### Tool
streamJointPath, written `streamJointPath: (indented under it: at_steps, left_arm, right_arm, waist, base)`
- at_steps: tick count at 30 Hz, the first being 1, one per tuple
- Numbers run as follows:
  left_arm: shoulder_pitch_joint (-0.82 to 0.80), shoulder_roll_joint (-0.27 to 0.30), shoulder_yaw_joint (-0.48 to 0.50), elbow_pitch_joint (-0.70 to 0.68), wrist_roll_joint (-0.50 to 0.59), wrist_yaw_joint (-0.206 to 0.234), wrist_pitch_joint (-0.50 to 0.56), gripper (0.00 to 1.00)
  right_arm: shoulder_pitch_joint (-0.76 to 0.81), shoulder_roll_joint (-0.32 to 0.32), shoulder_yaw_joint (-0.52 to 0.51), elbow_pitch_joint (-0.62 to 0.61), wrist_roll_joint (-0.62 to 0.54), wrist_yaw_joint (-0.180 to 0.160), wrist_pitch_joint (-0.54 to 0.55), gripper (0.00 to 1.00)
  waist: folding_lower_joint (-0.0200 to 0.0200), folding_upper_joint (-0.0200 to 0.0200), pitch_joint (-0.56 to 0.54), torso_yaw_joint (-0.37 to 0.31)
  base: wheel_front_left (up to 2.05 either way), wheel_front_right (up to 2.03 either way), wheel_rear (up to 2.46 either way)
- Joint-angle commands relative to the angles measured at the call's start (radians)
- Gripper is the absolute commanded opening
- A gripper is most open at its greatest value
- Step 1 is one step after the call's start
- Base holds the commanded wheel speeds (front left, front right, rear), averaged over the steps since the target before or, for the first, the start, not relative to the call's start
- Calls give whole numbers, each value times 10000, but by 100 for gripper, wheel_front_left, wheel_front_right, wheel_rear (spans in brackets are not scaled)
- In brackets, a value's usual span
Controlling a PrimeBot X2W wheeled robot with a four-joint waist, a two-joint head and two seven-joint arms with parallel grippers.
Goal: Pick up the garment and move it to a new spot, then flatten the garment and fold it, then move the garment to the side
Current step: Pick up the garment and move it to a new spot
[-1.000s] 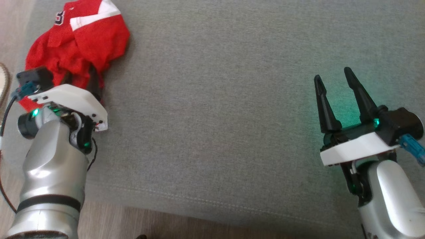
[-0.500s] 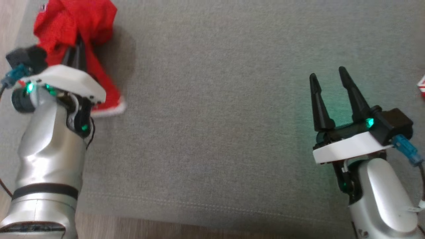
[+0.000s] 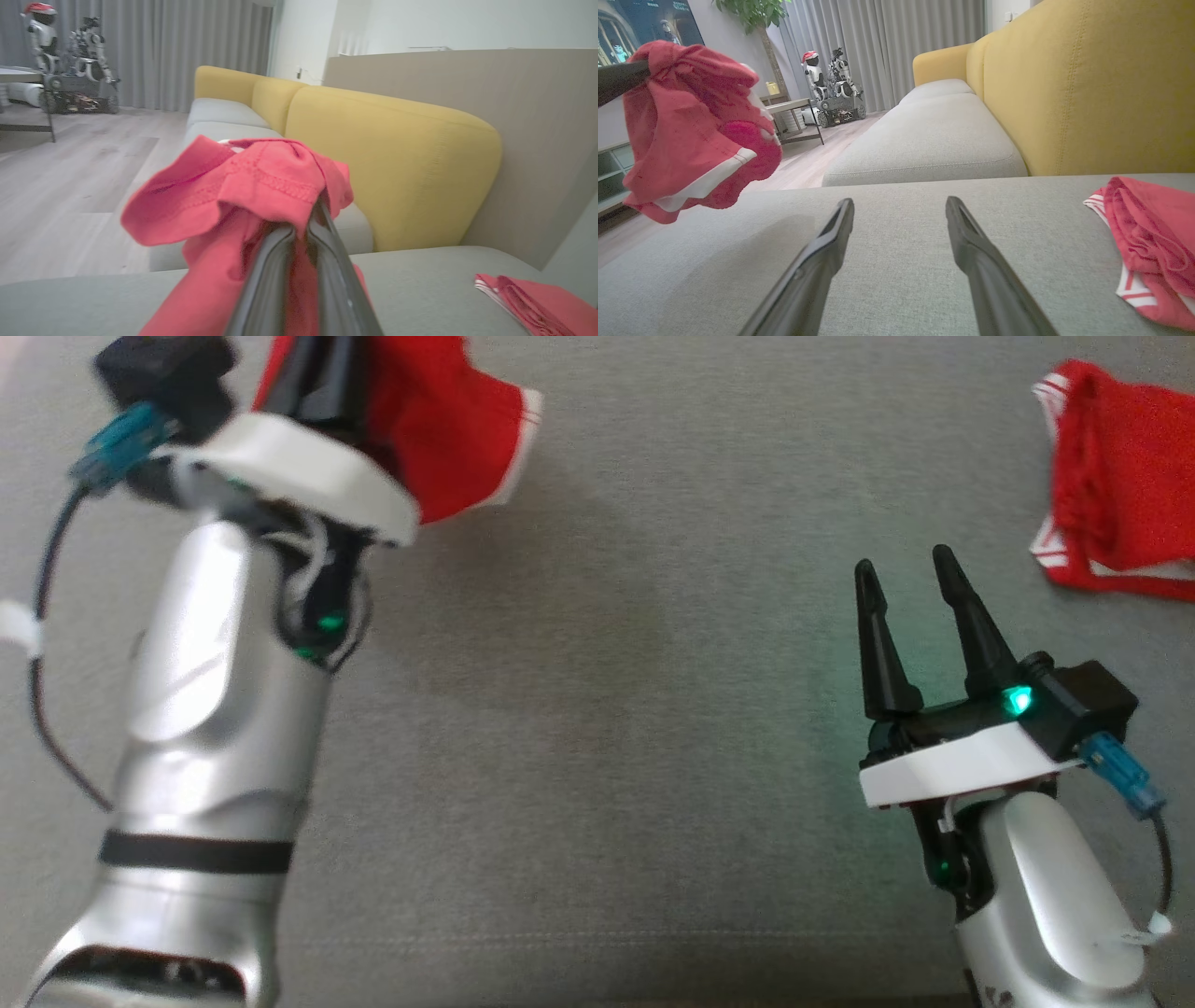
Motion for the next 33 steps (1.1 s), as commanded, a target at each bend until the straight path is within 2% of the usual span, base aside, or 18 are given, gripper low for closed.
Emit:
streamJointPath:
  at_steps: [1, 7, 13, 14, 15, 18, 24, 29, 33]
  left_arm:
    - [-668, 208, 171, -485, -31, 73, 91, 0]
    - [-1298, -184, -580, -465, -64, 615, 520, 0]
    - [-2064, -262, -1162, 816, -185, 1165, 160, 0]
    - [-2160, -265, -1315, 1092, -283, 1202, 96, 48]
    - [-2229, -267, -1510, 1370, -427, 1214, 74, 100]
    - [-2395, -270, -2164, 1989, -866, 1171, -73, 100]
    - [-2463, -271, -3130, 2440, -1556, 1136, -461, 100]
    - [-2409, -272, -3407, 2513, -2101, 1247, -870, 100]
    - [-2130, -224, -3196, 2407, -2162, 1362, -1046, 100]
  right_arm:
    - [-303, 145, 277, -248, 97, 65, -126, 100]
    - [-629, 200, 629, -24, 341, 65, -295, 100]
    - [-943, 212, 1047, 147, 874, 65, -399, 100]
    - [-1000, 213, 1159, 184, 962, 65, -409, 100]
    - [-1052, 213, 1267, 223, 1042, 65, -416, 100]
    - [-1160, 214, 1398, 227, 1261, 65, -426, 100]
    - [-1085, 214, 1176, 131, 1302, 65, -430, 100]
    - [-911, 215, 915, 116, 1144, 65, -431, 100]
    - [-742, 215, 692, 164, 885, 65, -431, 100]
  waist:
    - [0, 0, 45, -293]
    - [0, 0, 254, -1246]
    - [0, 0, 604, -2161]
    - [0, 0, 666, -2315]
    - [0, 0, 706, -2456]
    - [0, 0, 772, -2761]
    - [0, 0, 685, -2771]
    - [0, 0, 378, -2271]
    - [0, 0, 35, -1628]
  base:
    - [0, 0, 0]
    - [0, 0, 0]
    - [0, 0, 0]
    - [0, 0, 0]
    - [0, 0, 0]
    - [0, 0, 0]
    - [0, 0, 0]
    - [0, 0, 0]
    - [0, 0, 0]
